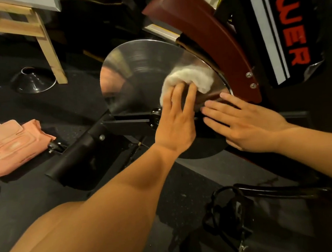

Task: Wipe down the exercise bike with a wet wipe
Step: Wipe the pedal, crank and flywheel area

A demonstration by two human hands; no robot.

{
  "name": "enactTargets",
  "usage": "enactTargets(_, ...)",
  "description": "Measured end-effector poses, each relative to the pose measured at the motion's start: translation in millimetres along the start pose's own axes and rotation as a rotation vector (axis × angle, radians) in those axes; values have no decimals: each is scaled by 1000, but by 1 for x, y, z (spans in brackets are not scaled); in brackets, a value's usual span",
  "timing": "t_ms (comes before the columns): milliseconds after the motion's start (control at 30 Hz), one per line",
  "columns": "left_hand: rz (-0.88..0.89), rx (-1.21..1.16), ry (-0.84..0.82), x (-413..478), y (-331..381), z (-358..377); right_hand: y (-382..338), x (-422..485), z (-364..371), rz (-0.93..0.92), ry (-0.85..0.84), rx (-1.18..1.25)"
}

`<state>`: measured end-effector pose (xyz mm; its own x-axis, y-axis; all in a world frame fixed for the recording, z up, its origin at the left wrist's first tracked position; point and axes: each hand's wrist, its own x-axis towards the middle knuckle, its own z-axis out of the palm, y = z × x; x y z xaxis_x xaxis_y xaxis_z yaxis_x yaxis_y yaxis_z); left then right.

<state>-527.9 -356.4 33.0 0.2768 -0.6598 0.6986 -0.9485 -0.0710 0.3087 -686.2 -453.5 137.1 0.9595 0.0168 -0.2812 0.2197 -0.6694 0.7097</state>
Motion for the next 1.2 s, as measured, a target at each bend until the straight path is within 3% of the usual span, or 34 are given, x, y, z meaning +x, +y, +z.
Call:
enactTargets(133, -77, 62, 60, 14, -14, 0, -1, 3, 2, 19, -118, -112)
enactTargets(267, 64, 66, 26, -2, 9, 9, -1, 7, -3, 27, -105, -82)
enactTargets(333, 50, -13, 116, 1, 5, 8, -1, 8, -4, 20, -93, -81)
enactTargets(433, -140, -178, 245, 25, -13, -2, 0, 8, -2, 5, -95, -119)
enactTargets(600, -682, -448, 375, 54, -39, -11, 0, 7, -1, -10, -87, -118)
enactTargets(700, -827, -519, 446, 53, -40, -5, -1, 9, -1, -21, -86, -102)
enactTargets(833, -805, -531, 370, 36, -41, 12, 1, 8, -3, -8, -85, -39)
enactTargets(1033, -981, -484, 179, 0, -112, 14, -3, 11, -2, 20, -42, 51)
enactTargets(1200, -1031, -550, 80, -18, -109, 23, -4, 67, -19, -22, -28, -62)
